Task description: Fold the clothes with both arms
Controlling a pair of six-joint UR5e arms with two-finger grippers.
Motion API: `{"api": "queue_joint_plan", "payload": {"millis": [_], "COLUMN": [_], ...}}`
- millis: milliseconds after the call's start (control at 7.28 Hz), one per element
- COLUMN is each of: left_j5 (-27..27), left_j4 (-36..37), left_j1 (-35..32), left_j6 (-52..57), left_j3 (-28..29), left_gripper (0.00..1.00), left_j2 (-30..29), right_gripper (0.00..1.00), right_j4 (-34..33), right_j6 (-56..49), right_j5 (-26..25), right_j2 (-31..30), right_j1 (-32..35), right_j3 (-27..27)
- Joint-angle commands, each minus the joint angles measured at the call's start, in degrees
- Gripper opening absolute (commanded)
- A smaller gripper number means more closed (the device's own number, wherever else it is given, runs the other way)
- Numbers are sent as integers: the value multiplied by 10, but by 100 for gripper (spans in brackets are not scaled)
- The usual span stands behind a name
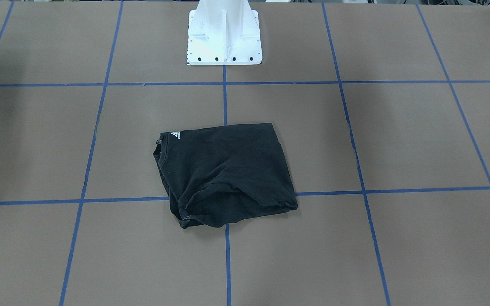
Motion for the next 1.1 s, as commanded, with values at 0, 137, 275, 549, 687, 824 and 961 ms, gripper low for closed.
{"api": "queue_joint_plan", "payload": {"millis": [0,137,275,549,687,824,961], "left_j5": [-1,-1,0,-2,-3,-3,-4], "left_j4": [0,1,2,1,1,3,1], "left_j1": [0,1,0,0,1,0,1], "left_j6": [-1,-1,-1,-1,-1,-1,-1], "left_j3": [1,-1,-4,-9,-23,-40,-47], "left_gripper": [100,100,100,100,100,100,100], "left_j2": [-2,-2,-1,-2,-2,-1,-1], "right_gripper": [100,100,100,100,100,100,100], "right_j4": [0,0,-1,0,0,0,0], "right_j6": [0,0,0,-1,-1,-2,-2], "right_j5": [-40,-40,-40,-40,-40,-40,-40], "right_j2": [1,1,1,2,3,4,4], "right_j1": [2,2,2,2,2,2,2], "right_j3": [0,-2,-5,2,2,1,1]}}
